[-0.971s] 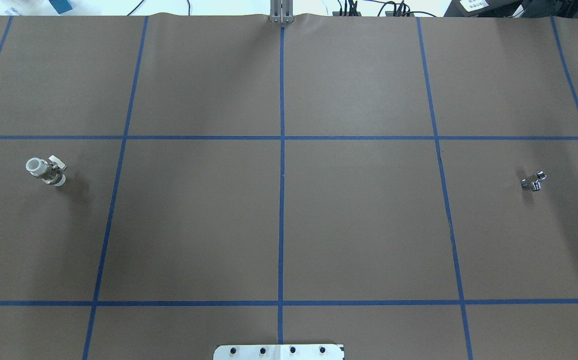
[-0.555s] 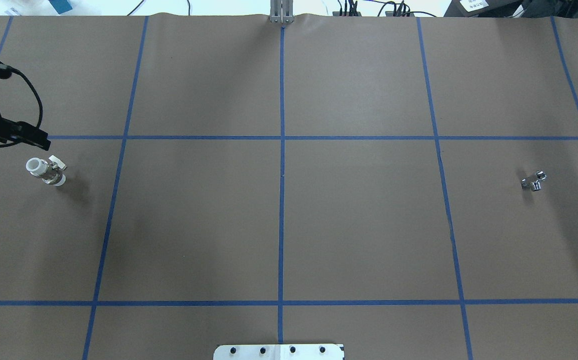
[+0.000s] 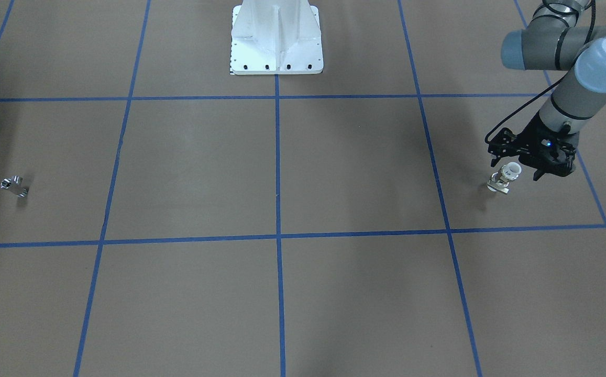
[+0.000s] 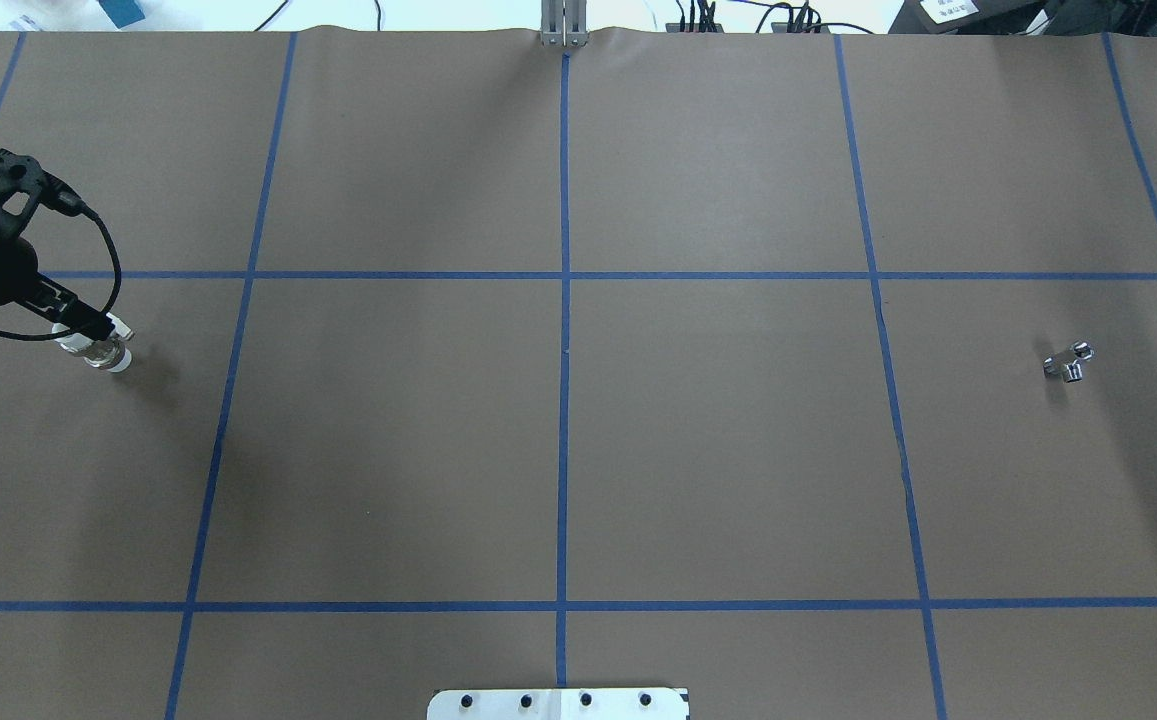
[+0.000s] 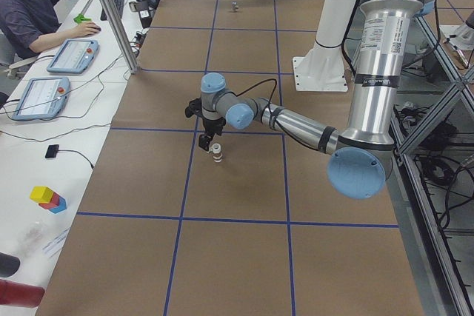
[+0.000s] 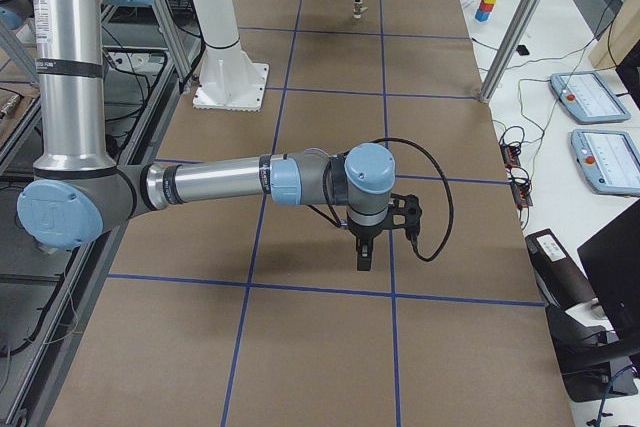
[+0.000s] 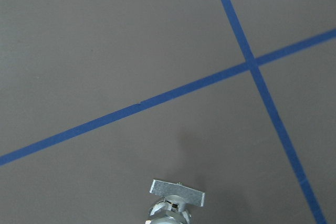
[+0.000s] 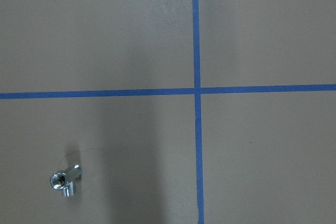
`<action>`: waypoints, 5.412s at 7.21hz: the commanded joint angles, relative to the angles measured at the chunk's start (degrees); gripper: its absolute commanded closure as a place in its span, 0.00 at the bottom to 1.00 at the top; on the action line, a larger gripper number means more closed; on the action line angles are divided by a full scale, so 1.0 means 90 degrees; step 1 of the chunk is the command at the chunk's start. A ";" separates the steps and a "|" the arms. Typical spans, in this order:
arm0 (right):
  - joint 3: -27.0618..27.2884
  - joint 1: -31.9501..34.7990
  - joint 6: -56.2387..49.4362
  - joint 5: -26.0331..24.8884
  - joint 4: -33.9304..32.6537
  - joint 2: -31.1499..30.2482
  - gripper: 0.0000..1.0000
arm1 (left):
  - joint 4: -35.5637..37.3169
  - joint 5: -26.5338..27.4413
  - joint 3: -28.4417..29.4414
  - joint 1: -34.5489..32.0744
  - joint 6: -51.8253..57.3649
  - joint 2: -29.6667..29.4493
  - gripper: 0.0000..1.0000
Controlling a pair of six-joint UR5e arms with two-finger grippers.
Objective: Assemble PPR valve and pipe with both arms
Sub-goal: 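Lower the left gripper onto the upright white valve and grasp it, then lift the valve with the left gripper and carry it toward table center, then lower the valve upright onto the table center with the left gripper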
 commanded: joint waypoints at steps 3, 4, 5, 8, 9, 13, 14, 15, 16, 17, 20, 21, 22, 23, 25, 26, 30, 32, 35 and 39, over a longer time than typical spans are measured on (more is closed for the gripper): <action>-0.0006 0.0000 0.0000 0.0034 0.0016 0.0000 0.00 | -0.0068 -0.0012 0.0565 0.0004 0.0034 -0.0279 0.01; -0.0006 0.0000 0.0000 0.0034 0.0016 0.0000 0.00 | -0.0069 -0.0147 0.0684 0.0004 0.0034 -0.0358 0.01; -0.0016 0.0000 0.0000 0.0025 0.0006 0.0000 0.00 | -0.0069 -0.0216 0.0695 0.0004 0.0034 -0.0359 0.01; -0.0016 0.0000 0.0000 0.0024 0.0006 0.0000 0.00 | -0.0069 -0.0227 0.0646 0.0014 -0.0015 -0.0281 0.01; -0.0016 0.0000 0.0000 0.0024 0.0006 0.0000 0.00 | -0.0069 -0.0265 0.0646 0.0014 -0.0015 -0.0271 0.01; -0.0016 0.0000 0.0000 0.0024 -0.0033 0.0000 0.00 | -0.0030 -0.0813 0.0763 0.0014 -0.0025 -0.0261 0.13; -0.0016 0.0000 0.0000 0.0024 -0.0033 0.0000 0.00 | -0.0020 -0.0803 0.0811 0.0023 -0.0034 -0.0261 0.21; -0.0025 0.0000 0.0000 0.0024 -0.0043 0.0000 0.00 | -0.0010 -0.0803 0.0831 0.0023 -0.0025 -0.0261 0.31; -0.0026 0.0000 -0.0010 0.0015 -0.0043 0.0000 0.00 | -0.0010 -0.0793 0.0831 0.0023 -0.0034 -0.0252 0.36; -0.0026 0.0000 0.0000 0.0005 -0.0043 0.0000 0.00 | 0.0000 -0.0803 0.0831 0.0014 -0.0035 -0.0252 0.37; -0.0035 0.0000 0.0000 -0.0005 -0.0033 0.0000 0.00 | 0.0009 -0.0803 0.0812 0.0014 -0.0044 -0.0252 0.49; -0.0026 0.0000 0.0000 -0.0005 -0.0043 0.0000 0.00 | 0.0019 -0.0812 0.0822 0.0014 -0.0044 -0.0252 0.62; -0.0026 0.0000 0.0000 0.0005 -0.0043 0.0000 0.00 | 0.0155 -0.0851 0.0754 0.0014 -0.0044 -0.0252 1.00; -0.0026 0.0000 0.0000 0.0005 -0.0043 0.0000 0.00 | 0.0291 -0.0861 0.0570 -0.0006 -0.0044 -0.0252 1.00; -0.0016 0.0000 -0.0010 0.0024 -0.0023 0.0000 0.00 | 0.1719 -0.0881 -0.0160 -0.0016 -0.0073 -0.0600 1.00; -0.0016 0.0000 -0.0010 0.0024 0.0006 -0.0019 0.00 | 0.2792 -0.0881 -0.0329 -0.0016 -0.0422 -0.1357 1.00; 0.0033 0.0000 -0.0078 0.0024 0.0015 -0.0136 0.00 | 0.3164 -0.0940 0.0406 0.1094 -0.4964 -0.3944 1.00; 0.0033 0.0000 -0.0068 0.0073 0.0006 -0.0146 0.00 | 0.3154 -0.0930 0.1995 0.1477 -0.5590 -0.5605 1.00; 0.0023 0.0000 -0.0049 0.0276 -0.0004 -0.0146 0.00 | 0.1561 -0.0686 0.4740 0.1625 -0.5698 -0.6970 1.00; 0.0023 0.0000 -0.0039 0.0357 0.0006 -0.0185 0.00 | 0.1357 -0.0404 0.4972 0.1868 -0.5689 -0.6873 1.00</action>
